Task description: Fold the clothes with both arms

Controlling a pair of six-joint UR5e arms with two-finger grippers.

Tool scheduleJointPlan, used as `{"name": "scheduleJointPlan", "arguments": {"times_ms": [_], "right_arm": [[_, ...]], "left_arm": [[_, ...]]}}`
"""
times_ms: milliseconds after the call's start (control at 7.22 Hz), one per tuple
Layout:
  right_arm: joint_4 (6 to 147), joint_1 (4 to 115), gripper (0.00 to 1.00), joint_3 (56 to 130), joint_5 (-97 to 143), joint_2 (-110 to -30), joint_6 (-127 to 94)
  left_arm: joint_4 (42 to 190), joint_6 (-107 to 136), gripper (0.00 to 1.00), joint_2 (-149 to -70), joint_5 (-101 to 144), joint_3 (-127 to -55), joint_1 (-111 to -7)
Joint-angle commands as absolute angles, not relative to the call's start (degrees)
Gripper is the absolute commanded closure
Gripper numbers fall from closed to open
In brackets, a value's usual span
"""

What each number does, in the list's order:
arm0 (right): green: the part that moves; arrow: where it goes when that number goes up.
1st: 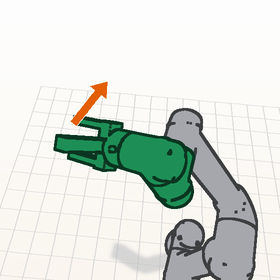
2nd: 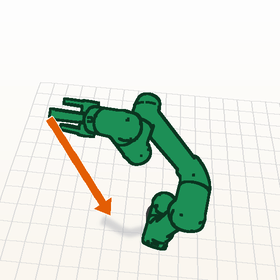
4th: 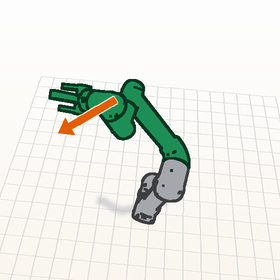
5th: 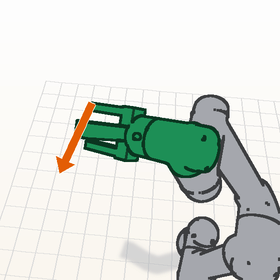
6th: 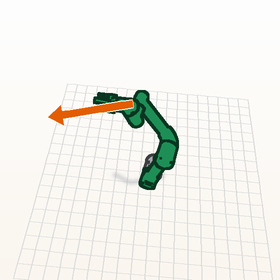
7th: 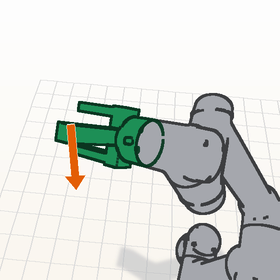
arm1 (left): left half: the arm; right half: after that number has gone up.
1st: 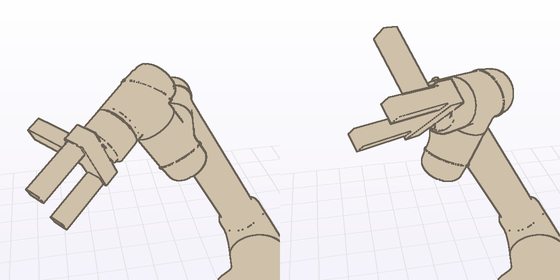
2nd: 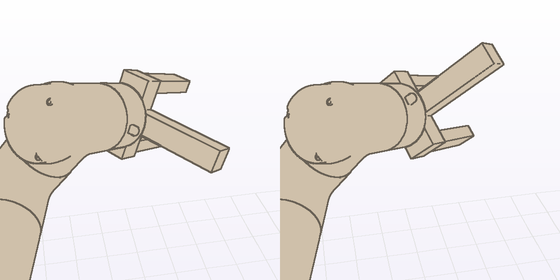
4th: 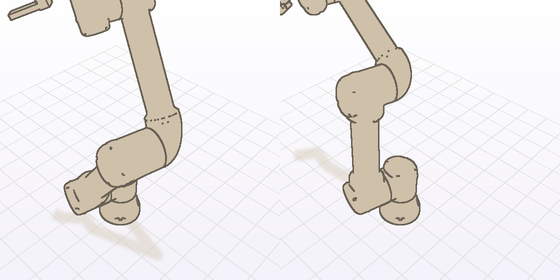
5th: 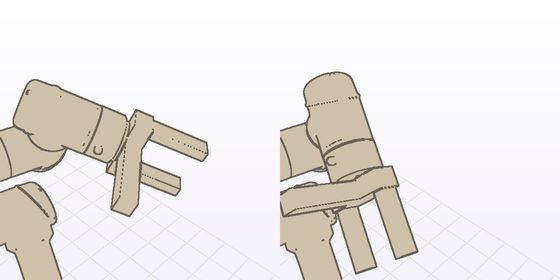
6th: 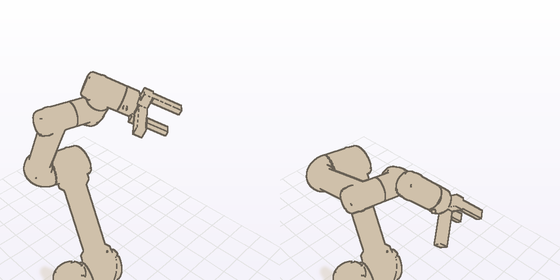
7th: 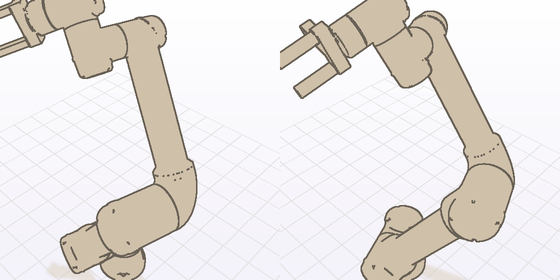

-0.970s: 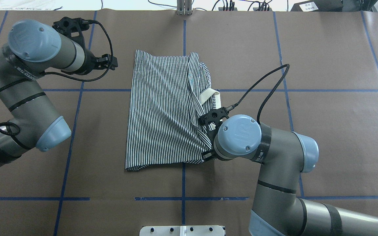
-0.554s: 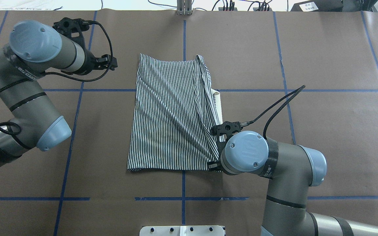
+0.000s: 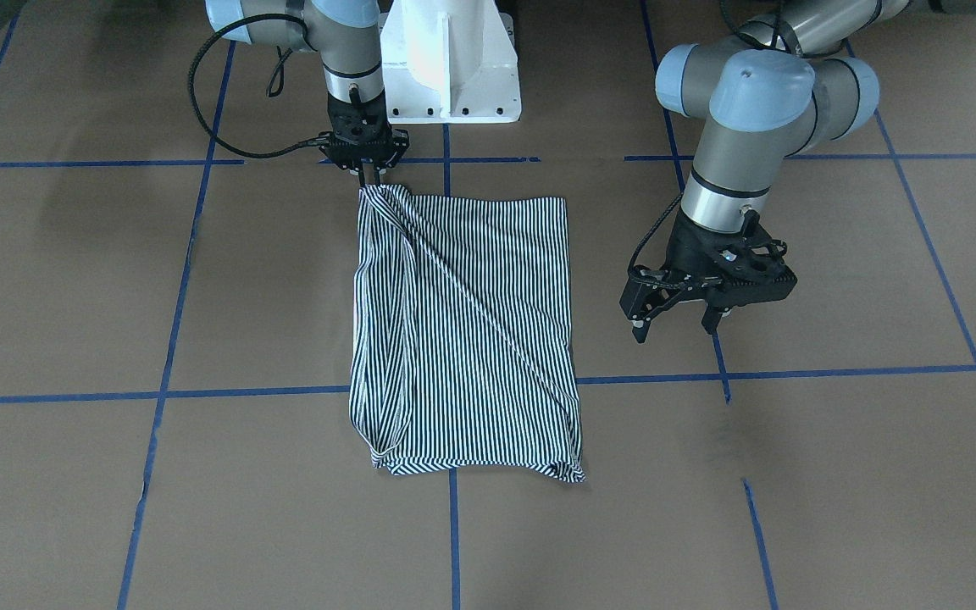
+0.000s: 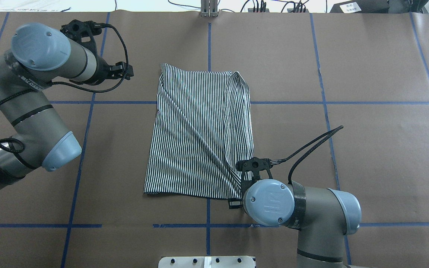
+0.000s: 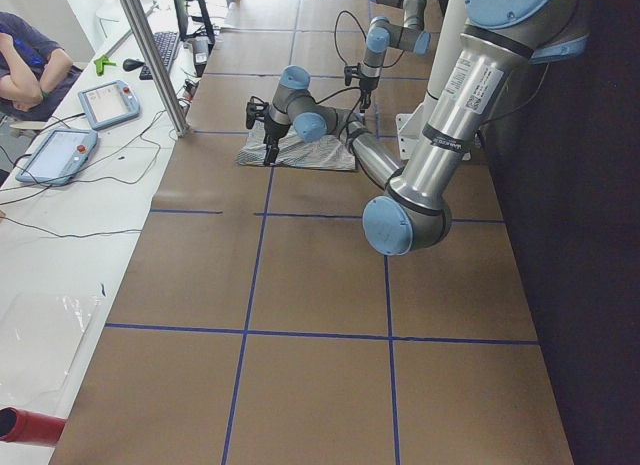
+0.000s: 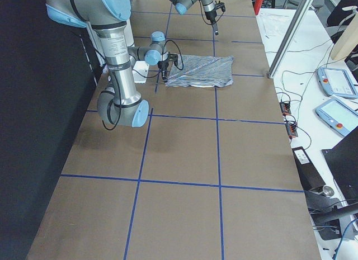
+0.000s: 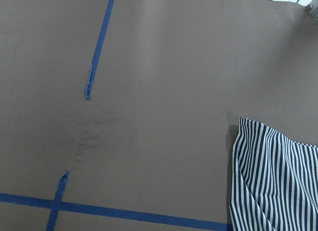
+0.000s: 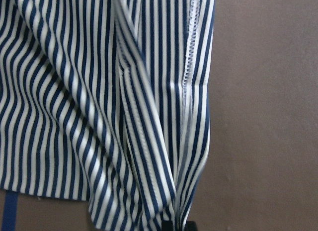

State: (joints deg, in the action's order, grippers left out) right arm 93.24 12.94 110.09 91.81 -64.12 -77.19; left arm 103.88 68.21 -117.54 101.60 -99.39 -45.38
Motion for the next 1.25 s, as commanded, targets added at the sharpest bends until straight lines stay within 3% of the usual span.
{"name": "scheduleJointPlan", "arguments": {"times_ms": [0,139,416,693,970,1108], "right_arm": [[92.9,17.1,0.0,109.9,91.8,-62.8,-73.2],[92.9,19.5,0.0,109.1,91.7,-61.0,-71.8],[93.1,21.4,0.0,99.0,91.7,-52.9,-68.2],[92.9,21.4,0.02,95.4,91.9,-50.9,-66.5],[92.9,21.5,0.5,95.4,94.6,-50.9,-66.5],[92.9,21.5,0.53,95.4,95.2,-51.1,-66.4]], "left_arm": [[103.9,68.2,0.0,-117.7,101.6,-99.1,-45.5],[104.0,68.2,0.0,-117.8,101.6,-99.1,-45.5],[104.0,68.3,0.0,-117.9,101.7,-99.1,-45.5],[103.9,68.3,0.0,-117.9,101.7,-99.1,-45.5],[103.9,68.3,0.0,-117.9,101.7,-99.1,-45.5],[104.0,68.3,0.0,-117.8,101.6,-99.1,-45.6]]}}
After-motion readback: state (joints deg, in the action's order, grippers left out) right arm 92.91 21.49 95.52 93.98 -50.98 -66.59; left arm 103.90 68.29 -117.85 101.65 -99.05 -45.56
